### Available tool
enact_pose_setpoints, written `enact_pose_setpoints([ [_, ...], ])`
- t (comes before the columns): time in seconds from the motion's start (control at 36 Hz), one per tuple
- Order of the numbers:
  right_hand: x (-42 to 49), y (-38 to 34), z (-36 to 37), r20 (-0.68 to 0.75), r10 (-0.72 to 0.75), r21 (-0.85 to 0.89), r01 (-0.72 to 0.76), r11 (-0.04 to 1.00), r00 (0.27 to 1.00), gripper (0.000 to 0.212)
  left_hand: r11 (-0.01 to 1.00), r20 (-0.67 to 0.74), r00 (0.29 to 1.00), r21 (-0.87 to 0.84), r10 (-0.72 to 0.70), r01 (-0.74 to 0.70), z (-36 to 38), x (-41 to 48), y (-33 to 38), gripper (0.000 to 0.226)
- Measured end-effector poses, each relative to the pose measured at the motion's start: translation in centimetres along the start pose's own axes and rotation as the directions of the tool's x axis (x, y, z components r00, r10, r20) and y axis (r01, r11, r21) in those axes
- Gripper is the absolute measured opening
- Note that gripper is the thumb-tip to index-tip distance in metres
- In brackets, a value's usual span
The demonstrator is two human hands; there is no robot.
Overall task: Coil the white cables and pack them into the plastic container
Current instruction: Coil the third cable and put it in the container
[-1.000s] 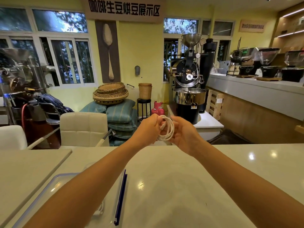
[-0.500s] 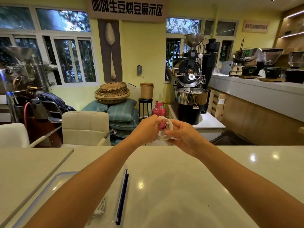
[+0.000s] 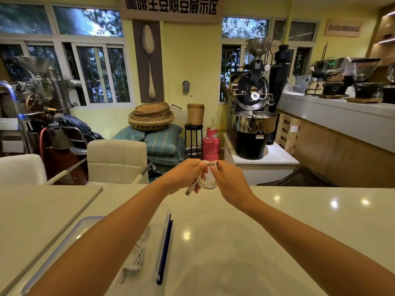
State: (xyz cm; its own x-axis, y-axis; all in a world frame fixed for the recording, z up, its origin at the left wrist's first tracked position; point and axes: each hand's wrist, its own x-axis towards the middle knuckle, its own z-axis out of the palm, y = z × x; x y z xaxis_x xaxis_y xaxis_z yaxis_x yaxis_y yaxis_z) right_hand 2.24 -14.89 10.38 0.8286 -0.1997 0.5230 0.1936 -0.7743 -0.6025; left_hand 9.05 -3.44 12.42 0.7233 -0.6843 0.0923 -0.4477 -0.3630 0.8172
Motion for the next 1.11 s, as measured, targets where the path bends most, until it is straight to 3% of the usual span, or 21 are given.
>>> enact_pose_setpoints([
  [0.14,-0.2,0.1,0.3,0.104,-0.032,-0.208,0.053,0.977,0.994,0.031,0.999,0.081,0.997,0.042,-0.019,0.016,-1.3,-0.7,-0.8,0.029],
  [0.28,-0.2,0.2,1.1,0.198,-0.043,-0.119,0.067,0.991,0.979,0.025,0.966,0.081,0.996,0.258,-0.031,0.009,-2.1,-1.4,-1.4,0.028],
  [0.39,-0.2,-0.2,1.8,0.23,0.058,0.009,-0.062,0.998,0.972,0.009,0.918,0.084,0.995,0.396,-0.048,0.011,-2.0,-1.7,-2.1,0.021],
  [0.56,-0.5,-1.1,3.3,0.339,0.051,0.072,-0.08,0.994,0.939,0.034,0.887,0.138,0.984,0.46,-0.115,0.039,-2.3,-2.7,-2.6,0.018],
  [0.64,-0.5,-1.5,4.2,0.389,0.067,0.024,-0.083,0.996,0.919,0.025,0.859,0.142,0.967,0.5,-0.21,0.113,-2.4,-3.2,-3.2,0.017],
  [0.86,-0.2,-2.9,7.5,0.419,0.08,0.02,-0.097,0.995,0.904,0.026,0.861,-0.121,0.967,0.44,-0.225,0.256,-4.0,-5.0,-5.8,0.025],
  [1.0,-0.2,-3.6,9.6,0.469,0.093,0.019,-0.115,0.993,0.879,0.027,0.839,-0.212,0.95,0.452,-0.229,0.303,-4.7,-6.6,-7.4,0.015],
  [1.11,-0.6,-3.6,11.7,0.539,0.111,-0.026,-0.116,0.993,0.835,0.015,0.783,-0.267,0.916,0.479,-0.301,0.397,-4.5,-8.0,-9.1,0.025],
])
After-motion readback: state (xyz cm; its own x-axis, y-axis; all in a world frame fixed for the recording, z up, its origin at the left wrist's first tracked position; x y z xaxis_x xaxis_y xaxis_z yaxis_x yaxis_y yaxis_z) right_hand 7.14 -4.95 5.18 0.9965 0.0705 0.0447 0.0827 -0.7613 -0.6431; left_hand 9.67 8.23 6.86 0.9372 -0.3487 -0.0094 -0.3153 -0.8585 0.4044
